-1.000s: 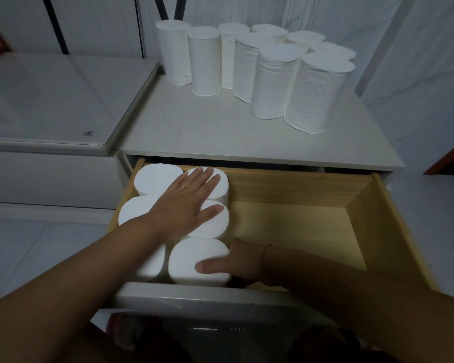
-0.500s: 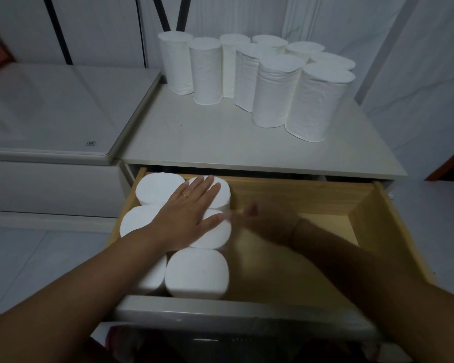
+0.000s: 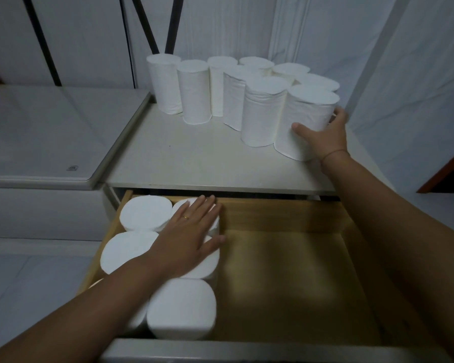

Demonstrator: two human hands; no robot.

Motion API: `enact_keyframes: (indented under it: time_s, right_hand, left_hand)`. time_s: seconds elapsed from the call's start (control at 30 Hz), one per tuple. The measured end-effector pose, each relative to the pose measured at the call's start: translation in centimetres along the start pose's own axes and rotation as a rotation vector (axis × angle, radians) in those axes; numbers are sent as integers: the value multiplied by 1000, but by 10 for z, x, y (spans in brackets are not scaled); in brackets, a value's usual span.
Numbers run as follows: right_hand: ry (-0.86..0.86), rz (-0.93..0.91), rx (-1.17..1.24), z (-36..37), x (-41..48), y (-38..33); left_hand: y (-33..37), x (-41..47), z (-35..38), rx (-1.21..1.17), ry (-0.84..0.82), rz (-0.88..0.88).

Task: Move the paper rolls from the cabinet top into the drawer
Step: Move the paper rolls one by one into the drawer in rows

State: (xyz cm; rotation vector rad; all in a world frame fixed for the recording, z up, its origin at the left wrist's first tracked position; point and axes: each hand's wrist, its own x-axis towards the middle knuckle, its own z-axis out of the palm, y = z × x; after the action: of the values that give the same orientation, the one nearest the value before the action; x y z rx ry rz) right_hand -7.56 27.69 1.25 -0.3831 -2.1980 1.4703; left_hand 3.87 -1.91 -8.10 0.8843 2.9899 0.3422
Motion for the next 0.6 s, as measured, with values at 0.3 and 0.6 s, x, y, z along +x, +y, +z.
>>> enact_keyframes:
  time_s: [0.3,0.6]
  right_hand:
    - [-51,-17,-58,0,14,7]
    - [-259,-44,44,-4,-34,-1]
  left_hand:
    - [0,0,2,52,10,-4]
    - [0,0,2,39,19,1]
